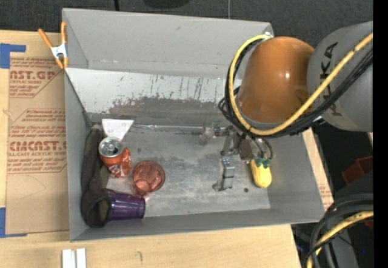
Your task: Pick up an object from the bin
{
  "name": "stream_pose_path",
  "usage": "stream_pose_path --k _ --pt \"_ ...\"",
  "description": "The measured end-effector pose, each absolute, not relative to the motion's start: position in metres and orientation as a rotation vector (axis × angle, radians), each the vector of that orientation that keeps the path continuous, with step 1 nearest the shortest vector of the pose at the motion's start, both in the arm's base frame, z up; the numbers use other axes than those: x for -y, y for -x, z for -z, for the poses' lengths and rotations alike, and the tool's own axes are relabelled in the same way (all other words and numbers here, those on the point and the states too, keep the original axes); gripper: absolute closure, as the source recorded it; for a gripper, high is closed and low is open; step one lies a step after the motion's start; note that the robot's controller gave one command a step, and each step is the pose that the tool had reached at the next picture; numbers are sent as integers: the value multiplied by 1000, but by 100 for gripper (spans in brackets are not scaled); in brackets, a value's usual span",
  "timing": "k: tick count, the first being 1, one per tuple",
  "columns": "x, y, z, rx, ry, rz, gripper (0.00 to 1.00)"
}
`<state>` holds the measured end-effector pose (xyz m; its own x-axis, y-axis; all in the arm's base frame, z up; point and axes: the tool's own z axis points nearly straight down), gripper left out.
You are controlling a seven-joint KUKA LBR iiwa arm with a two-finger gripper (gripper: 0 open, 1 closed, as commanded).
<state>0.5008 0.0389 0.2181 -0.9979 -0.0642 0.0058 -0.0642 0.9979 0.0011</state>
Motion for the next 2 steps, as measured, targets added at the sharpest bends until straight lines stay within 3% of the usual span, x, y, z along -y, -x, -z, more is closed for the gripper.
stream_pose_path --k 1,2 --pt "-62 -531 -208 3155 -166 1 0" --pt "-83 -532 -143 3143 -173 2 0"
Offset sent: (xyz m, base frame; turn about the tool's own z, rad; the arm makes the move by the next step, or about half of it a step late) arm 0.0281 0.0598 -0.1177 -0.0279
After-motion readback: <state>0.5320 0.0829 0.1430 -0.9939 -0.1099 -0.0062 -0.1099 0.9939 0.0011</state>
